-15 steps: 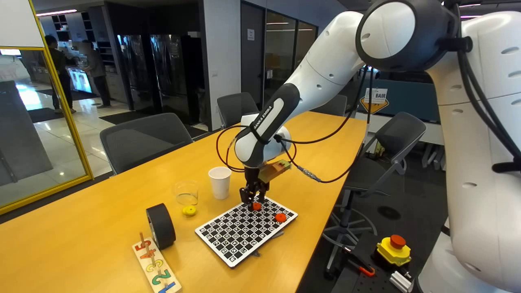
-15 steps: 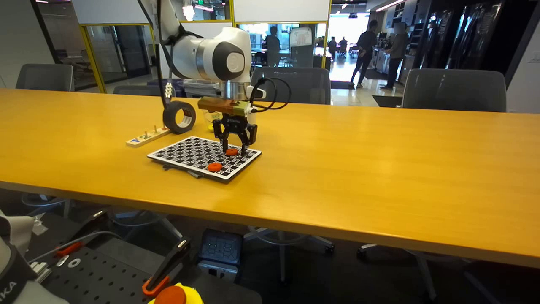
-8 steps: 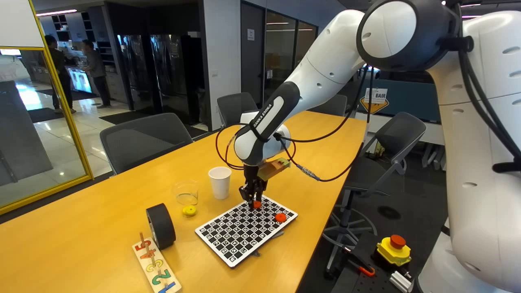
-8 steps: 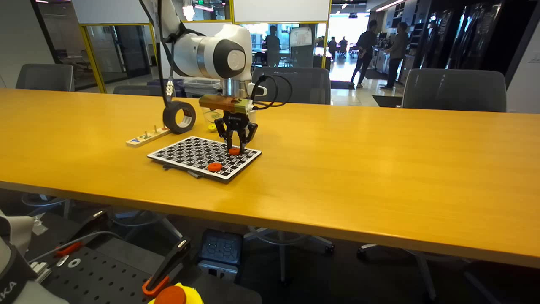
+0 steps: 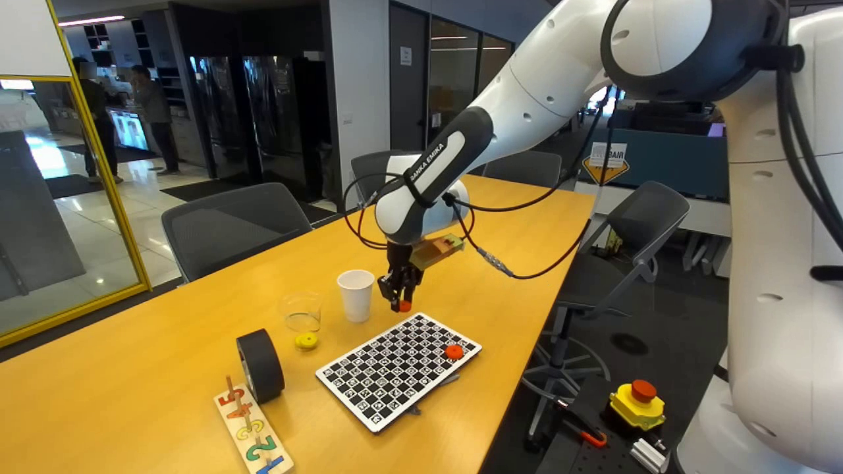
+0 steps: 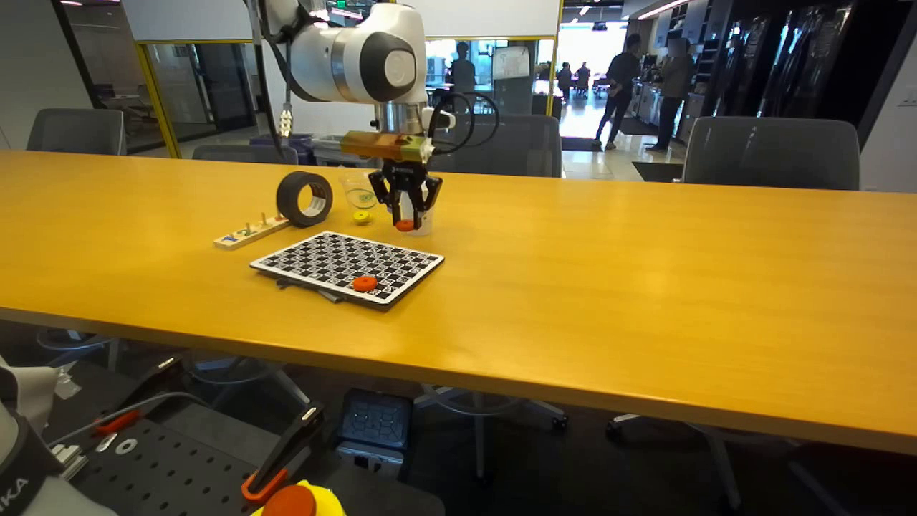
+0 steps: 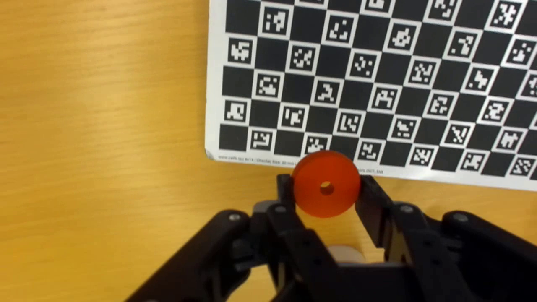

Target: Divide the rings equally and put some in the clear cup and the rest in the white cup

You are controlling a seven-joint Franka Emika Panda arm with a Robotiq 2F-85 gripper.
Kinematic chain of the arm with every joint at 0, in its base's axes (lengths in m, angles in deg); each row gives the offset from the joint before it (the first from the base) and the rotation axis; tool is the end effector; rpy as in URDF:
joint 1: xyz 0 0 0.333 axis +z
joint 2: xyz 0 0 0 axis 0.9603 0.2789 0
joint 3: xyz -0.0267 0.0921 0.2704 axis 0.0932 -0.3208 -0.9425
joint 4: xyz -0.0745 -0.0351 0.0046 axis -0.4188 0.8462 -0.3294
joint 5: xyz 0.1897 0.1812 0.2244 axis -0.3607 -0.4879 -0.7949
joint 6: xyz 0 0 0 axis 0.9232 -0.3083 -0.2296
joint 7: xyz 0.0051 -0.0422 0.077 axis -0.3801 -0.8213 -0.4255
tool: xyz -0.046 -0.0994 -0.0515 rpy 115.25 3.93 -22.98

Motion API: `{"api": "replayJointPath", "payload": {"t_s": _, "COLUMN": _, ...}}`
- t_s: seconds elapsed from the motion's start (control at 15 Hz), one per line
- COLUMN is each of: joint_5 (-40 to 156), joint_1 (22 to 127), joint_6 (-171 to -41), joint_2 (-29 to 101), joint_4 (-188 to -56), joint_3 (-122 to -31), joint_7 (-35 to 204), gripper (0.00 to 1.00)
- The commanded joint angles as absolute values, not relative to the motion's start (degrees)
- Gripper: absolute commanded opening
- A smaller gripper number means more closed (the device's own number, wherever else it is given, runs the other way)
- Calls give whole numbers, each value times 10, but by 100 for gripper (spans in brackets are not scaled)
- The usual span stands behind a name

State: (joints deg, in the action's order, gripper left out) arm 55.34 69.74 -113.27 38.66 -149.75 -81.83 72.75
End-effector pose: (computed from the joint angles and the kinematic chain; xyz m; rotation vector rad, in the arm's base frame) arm 0.5447 -0.0254 0.2583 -3.1367 -0.1181 -0.0694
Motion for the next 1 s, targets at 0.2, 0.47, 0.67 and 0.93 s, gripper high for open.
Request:
{"api": "replayJointPath", "payload": {"t_s": 0.2, "joint_5": 539, "joint_1": 704, "joint_6": -1103, "joint_2": 371, "joint_4": -1431, "joint_3": -828, "joint_7": 706, "gripper": 21}}
{"api": "replayJointPath", "payload": {"t_s": 0.47, "joint_5": 542, "joint_1": 711, "joint_6": -1092, "joint_2": 384, "joint_4": -1389, "joint_3": -833, "joint_7": 702, "gripper": 21}}
{"api": "replayJointPath", "payload": {"t_s": 0.67, "joint_5": 541, "joint_1": 714, "joint_6": -1085, "joint_2": 397, "joint_4": -1362, "joint_3": -836, "joint_7": 697, "gripper": 21}}
{"api": "replayJointPath", "payload": {"t_s": 0.93, "joint_5": 544, "joint_1": 718, "joint_6": -1077, "joint_2": 416, "joint_4": -1334, "joint_3": -836, "joint_7": 697, "gripper": 21}}
